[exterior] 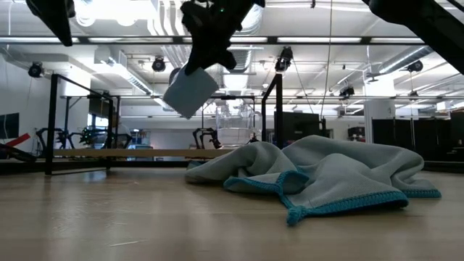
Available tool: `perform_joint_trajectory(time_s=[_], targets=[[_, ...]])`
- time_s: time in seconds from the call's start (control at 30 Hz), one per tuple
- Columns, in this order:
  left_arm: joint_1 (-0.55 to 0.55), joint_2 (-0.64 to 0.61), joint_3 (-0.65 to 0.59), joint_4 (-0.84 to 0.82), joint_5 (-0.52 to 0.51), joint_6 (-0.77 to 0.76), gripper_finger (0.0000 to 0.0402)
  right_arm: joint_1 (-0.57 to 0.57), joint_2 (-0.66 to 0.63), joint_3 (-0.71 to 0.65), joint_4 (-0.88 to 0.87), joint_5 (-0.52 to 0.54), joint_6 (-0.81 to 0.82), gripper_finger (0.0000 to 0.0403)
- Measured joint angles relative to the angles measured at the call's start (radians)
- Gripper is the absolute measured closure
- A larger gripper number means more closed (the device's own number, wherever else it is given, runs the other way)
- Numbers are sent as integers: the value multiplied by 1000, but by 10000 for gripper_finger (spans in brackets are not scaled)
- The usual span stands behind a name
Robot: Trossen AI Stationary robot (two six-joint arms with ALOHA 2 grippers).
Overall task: Stack small to large cups/mugs on shelf
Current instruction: Put the blue cup on the shelf
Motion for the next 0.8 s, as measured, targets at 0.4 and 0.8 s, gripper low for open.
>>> perform_joint_trajectory(time_s=[0.4, 0.8], targets=[[78, -59, 0, 2, -77, -17, 334, 11, 27, -2, 25, 41, -40, 390], [95, -61, 0, 3, -86, -10, 334, 15, 27, -5, 22, 41, -80, 390]])
